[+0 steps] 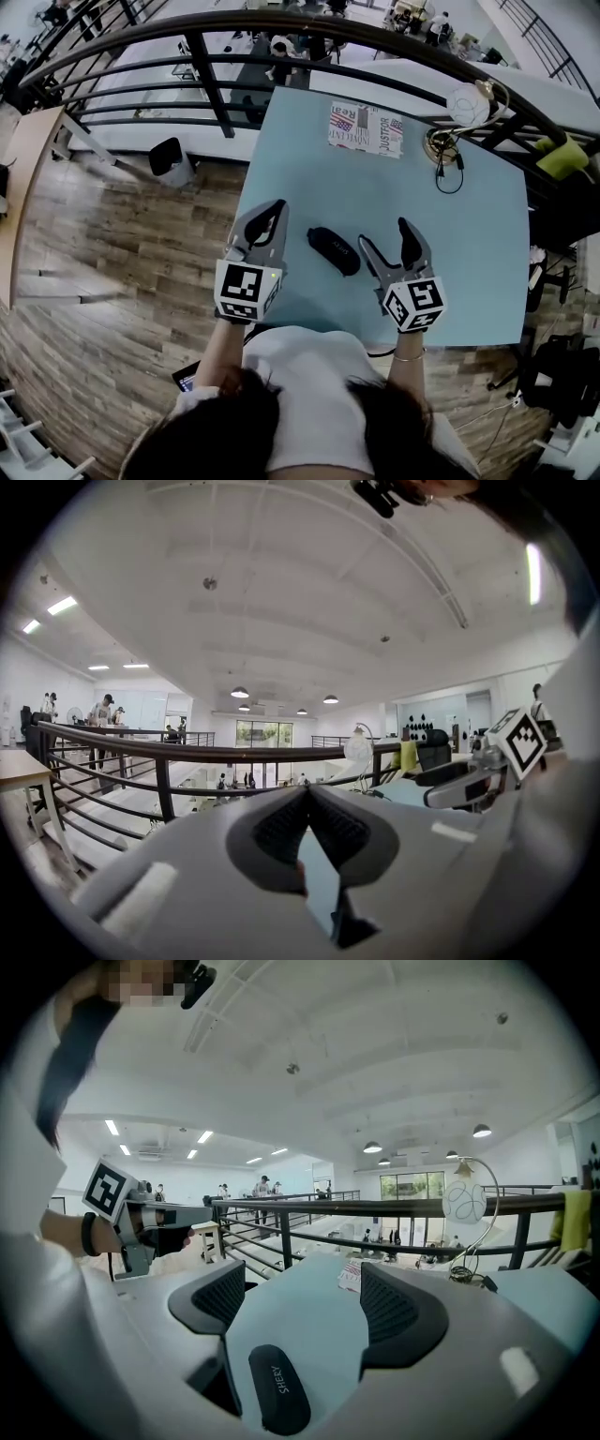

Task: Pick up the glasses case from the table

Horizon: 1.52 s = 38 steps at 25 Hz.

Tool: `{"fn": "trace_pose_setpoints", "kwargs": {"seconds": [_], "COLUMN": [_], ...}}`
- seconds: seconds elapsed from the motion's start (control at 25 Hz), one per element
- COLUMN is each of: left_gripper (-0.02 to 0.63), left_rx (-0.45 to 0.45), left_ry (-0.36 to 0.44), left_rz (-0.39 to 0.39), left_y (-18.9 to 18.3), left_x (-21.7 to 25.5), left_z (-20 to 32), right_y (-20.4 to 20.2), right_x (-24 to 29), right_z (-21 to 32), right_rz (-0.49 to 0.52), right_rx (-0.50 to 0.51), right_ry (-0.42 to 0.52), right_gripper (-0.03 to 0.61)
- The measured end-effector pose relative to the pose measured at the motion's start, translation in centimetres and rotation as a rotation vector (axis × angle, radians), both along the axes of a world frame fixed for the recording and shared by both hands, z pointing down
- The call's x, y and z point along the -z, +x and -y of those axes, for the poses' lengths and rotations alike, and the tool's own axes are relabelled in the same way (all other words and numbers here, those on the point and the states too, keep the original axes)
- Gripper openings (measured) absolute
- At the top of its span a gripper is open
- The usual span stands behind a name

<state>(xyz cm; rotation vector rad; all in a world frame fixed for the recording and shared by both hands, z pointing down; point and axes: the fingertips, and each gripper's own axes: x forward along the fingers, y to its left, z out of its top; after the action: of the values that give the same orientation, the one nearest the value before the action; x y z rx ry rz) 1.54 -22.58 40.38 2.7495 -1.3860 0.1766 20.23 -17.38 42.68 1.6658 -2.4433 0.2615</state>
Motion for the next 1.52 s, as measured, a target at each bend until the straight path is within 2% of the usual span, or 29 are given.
{"fn": "trace_pose_setpoints", "kwargs": {"seconds": [0.28, 0.84, 1.16, 1.32, 1.52], "left_gripper": [0.057, 0.057, 0.057, 0.057, 0.057], "left_rx": [-0.002, 0.021, -0.021, -0.044, -0.057], "left_ry": [-0.020, -0.098, -0.144, -0.158, -0.178], "left_rz": [-0.007, -0.008, 0.000, 0.004, 0.010], "left_y": [0.0, -1.0, 0.6, 1.5, 1.9], "left_x": [-0.9, -4.3, -5.7, -6.3, -7.1], "left_z": [0.1, -0.7, -1.4, -1.9, -2.0], "right_y": [-1.6, -4.6, -5.8, -6.4, -7.0], "right_x": [-2.4, -11.1, -17.0, -19.3, -22.0], "right_z": [0.4, 0.1, -0.1, -0.5, -1.0], "right_rz": [-0.052, -0.163, -0.250, -0.336, -0.393], "right_rx": [0.078, 0.207, 0.281, 0.320, 0.346], "right_ry": [-0.087, -0.307, -0.425, -0.464, -0.505], "right_gripper": [0.359, 0.359, 0.359, 0.359, 0.358]}}
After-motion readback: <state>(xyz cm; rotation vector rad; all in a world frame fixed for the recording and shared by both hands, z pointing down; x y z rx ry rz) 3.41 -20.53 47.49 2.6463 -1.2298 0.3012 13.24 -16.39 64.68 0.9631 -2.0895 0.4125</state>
